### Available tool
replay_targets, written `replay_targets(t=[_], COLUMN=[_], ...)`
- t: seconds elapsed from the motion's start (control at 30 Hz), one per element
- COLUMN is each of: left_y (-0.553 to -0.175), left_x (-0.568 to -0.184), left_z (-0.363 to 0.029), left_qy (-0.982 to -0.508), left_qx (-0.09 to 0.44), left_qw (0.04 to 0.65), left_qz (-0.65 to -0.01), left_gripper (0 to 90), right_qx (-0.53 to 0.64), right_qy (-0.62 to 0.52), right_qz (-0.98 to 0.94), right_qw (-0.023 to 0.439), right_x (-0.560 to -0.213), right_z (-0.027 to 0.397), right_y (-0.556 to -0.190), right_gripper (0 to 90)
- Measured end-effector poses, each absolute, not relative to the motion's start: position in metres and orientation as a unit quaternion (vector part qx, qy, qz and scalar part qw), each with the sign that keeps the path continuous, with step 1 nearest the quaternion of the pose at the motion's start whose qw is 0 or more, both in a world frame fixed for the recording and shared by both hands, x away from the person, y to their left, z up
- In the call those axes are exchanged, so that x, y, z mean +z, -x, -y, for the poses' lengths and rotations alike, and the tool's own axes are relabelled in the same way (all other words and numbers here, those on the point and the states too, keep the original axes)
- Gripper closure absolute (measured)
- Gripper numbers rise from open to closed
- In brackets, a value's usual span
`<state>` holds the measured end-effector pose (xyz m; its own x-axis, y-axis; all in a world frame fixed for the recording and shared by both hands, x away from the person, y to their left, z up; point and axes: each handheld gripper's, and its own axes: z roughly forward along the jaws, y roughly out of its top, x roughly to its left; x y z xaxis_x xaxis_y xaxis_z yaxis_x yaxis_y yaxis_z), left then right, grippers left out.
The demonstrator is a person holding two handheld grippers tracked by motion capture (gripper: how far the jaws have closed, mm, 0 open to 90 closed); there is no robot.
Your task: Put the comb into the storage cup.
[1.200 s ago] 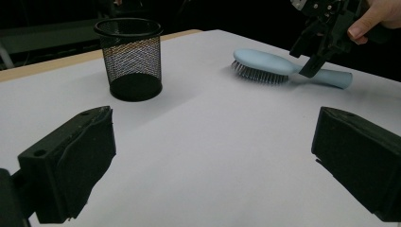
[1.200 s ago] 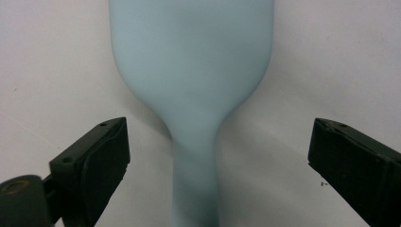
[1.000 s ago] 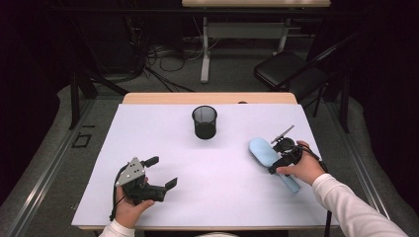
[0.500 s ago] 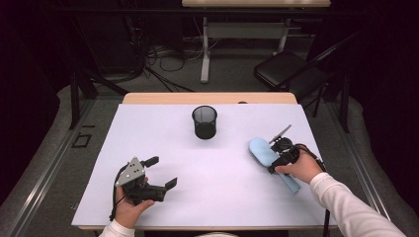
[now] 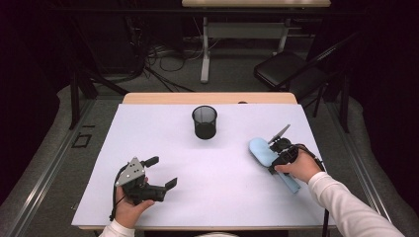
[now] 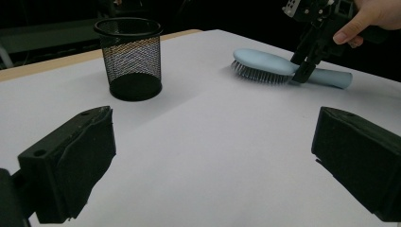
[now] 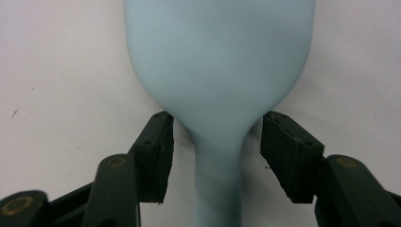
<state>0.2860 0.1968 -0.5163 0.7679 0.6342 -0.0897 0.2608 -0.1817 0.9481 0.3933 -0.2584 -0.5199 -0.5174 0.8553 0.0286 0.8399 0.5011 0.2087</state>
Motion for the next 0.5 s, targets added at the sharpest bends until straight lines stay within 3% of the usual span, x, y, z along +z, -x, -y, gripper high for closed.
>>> replay_targets(t=[0.5], left_y=[-0.286], left_x=[-0.5164], left_z=[-0.1967], left_qy=[-0.751], left_qx=[0.165], left_qw=[0.566], left_qz=[-0.298], left_gripper=[0.6], right_qx=[0.094], right_qy=[-0.483], right_qz=[-0.87], right_qw=[0.032], right_x=[-0.5231], right_z=[0.2569], right_y=[-0.3961], right_gripper=[57.9])
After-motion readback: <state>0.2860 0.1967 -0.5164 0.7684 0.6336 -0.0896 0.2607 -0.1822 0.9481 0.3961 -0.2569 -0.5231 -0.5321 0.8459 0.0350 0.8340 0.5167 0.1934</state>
